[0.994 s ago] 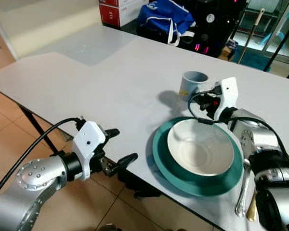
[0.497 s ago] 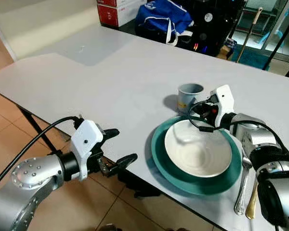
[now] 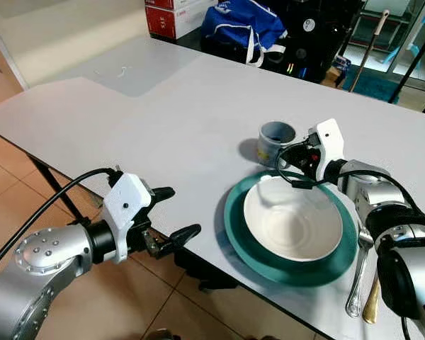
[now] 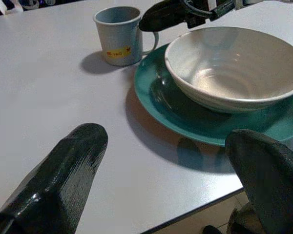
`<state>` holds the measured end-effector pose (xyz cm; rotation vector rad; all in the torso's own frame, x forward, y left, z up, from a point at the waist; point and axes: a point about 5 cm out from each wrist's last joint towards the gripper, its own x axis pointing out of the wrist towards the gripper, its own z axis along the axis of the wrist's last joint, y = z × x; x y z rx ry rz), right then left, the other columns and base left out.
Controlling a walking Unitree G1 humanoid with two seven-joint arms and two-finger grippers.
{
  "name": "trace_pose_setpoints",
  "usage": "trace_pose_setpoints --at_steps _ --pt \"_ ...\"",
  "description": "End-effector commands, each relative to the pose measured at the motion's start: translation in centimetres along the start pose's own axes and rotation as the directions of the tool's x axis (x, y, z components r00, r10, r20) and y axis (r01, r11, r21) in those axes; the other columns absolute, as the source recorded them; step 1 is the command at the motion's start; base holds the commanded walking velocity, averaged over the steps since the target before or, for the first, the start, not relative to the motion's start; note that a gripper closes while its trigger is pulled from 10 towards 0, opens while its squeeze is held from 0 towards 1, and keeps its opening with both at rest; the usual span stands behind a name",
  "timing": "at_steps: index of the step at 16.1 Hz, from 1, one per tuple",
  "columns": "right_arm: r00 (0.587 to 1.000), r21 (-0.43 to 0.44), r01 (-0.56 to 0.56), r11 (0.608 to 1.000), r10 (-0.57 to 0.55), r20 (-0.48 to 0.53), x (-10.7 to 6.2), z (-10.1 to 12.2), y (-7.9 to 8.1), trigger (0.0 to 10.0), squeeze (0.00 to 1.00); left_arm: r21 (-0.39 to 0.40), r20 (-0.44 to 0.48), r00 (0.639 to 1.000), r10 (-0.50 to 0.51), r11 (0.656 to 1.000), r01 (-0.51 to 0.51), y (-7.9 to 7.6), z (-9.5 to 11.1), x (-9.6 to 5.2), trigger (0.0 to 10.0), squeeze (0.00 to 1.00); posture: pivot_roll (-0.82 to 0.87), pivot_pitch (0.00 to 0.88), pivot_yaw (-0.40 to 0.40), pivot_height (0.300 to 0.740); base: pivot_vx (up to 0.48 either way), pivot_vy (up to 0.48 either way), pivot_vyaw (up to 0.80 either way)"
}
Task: Setting the table
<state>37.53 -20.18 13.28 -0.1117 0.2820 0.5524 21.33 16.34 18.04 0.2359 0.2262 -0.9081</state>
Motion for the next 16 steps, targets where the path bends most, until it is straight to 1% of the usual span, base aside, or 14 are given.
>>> trace_pose_setpoints --at_steps 1,2,3,5,7,8,9,10,11,12,13,14,15,16 --pt "1.0 -0.032 0.009 0.999 -0.008 0.016 -0.1 0.9 -0.4 10.0 1.0 0.008 0.003 1.0 -0.004 1.0 0.004 0.1 0.2 -0.1 10.0 0.0 0.08 0.042 0.018 0.74 0.0 0.0 0.0" --pt "1.0 -0.049 0.014 0.999 -0.014 0.015 -0.2 1.1 -0.6 10.0 0.87 0.008 0.005 1.0 -0.005 1.0 0.005 0.1 0.3 0.0 10.0 0.0 0.08 0.038 0.018 0.74 0.0 0.0 0.0" --pt "1.0 -0.052 0.012 0.999 -0.011 0.019 -0.3 1.2 -0.7 10.0 0.0 0.008 0.005 1.0 -0.006 1.0 0.006 0.1 0.3 0.0 10.0 0.0 0.08 0.037 0.018 0.74 0.0 0.0 0.0" --pt "0.998 -0.064 -0.03 0.998 0.034 0.057 -1.0 2.1 -1.3 10.0 0.0 0.012 0.003 1.0 -0.013 1.0 0.013 -0.1 0.2 0.1 10.0 0.0 0.08 0.027 0.014 0.74 0.0 0.0 0.0" --pt "0.983 -0.044 -0.039 0.998 0.046 0.179 -2.0 4.2 -2.3 10.0 0.0 0.039 0.015 1.0 0.027 0.999 -0.028 0.2 0.3 0.1 10.0 0.0 0.08 0.024 0.011 0.74 0.0 0.0 0.0" --pt "0.955 -0.008 -0.048 0.999 0.048 0.292 -2.5 6.2 -2.8 10.0 0.0 0.09 -0.016 0.993 0.119 0.989 -0.117 0.8 0.0 0.3 10.0 0.0 0.08 0.017 0.003 0.74 0.0 0.0 0.0" --pt "0.93 0.014 -0.048 0.999 0.04 0.365 -2.9 7.7 -2.9 10.0 0.0 0.108 0.007 0.979 0.204 0.973 -0.203 1.4 0.1 0.6 10.0 0.0 0.08 0.012 -0.006 0.74 0.0 0.0 0.0" --pt "0.905 0.043 0.003 0.999 -0.021 0.425 -3.2 9.0 -2.8 10.0 0.0 0.1 0.003 0.945 0.326 0.94 -0.325 2.4 0.0 1.0 10.0 0.0 0.08 0.009 -0.024 0.74 0.0 0.0 0.0" --pt "0.892 0.099 0.061 0.993 -0.099 0.442 -3.4 9.1 -2.8 10.0 0.0 0.131 0.018 0.916 0.401 0.907 -0.4 3.1 0.2 1.2 10.0 0.0 0.08 0.007 -0.027 0.74 0.0 0.0 0.0" --pt "0.849 0.212 0.116 0.97 -0.207 0.485 -3.8 8.8 -1.5 10.0 0.0 0.11 0.08 0.842 0.533 0.835 -0.539 4.3 1.0 1.6 10.0 0.0 0.08 0.01 -0.016 0.74 0.0 0.48 0.0" --pt "0.82 0.252 0.118 0.961 -0.237 0.522 -4.1 8.1 0.8 10.0 0.0 0.088 0.125 0.803 0.583 0.8 -0.594 4.8 1.8 1.9 10.0 0.0 0.07 0.007 -0.003 0.74 0.0 0.48 0.0" --pt "0.816 0.226 0.15 0.962 -0.25 0.521 -3.8 7.3 3.1 10.0 0.0 0.131 0.15 0.802 0.579 0.792 -0.596 4.9 2.3 2.3 10.0 0.0 0.06 0.003 0.006 0.74 0.0 0.48 0.0" --pt "0.817 0.212 0.171 0.962 -0.259 0.516 -3.7 7.0 3.9 10.0 0.0 0.153 0.158 0.801 0.577 0.787 -0.598 4.9 2.4 2.5 10.0 0.0 0.06 0.001 0.007 0.74 0.0 0.48 0.0" --pt "0.813 0.328 0.153 0.932 -0.307 0.494 -3.5 5.7 6.5 10.0 0.0 0.168 0.205 0.765 0.61 0.749 -0.641 5.5 3.3 2.9 10.0 0.0 0.08 0.002 0.0 0.74 0.0 0.48 -0.42"
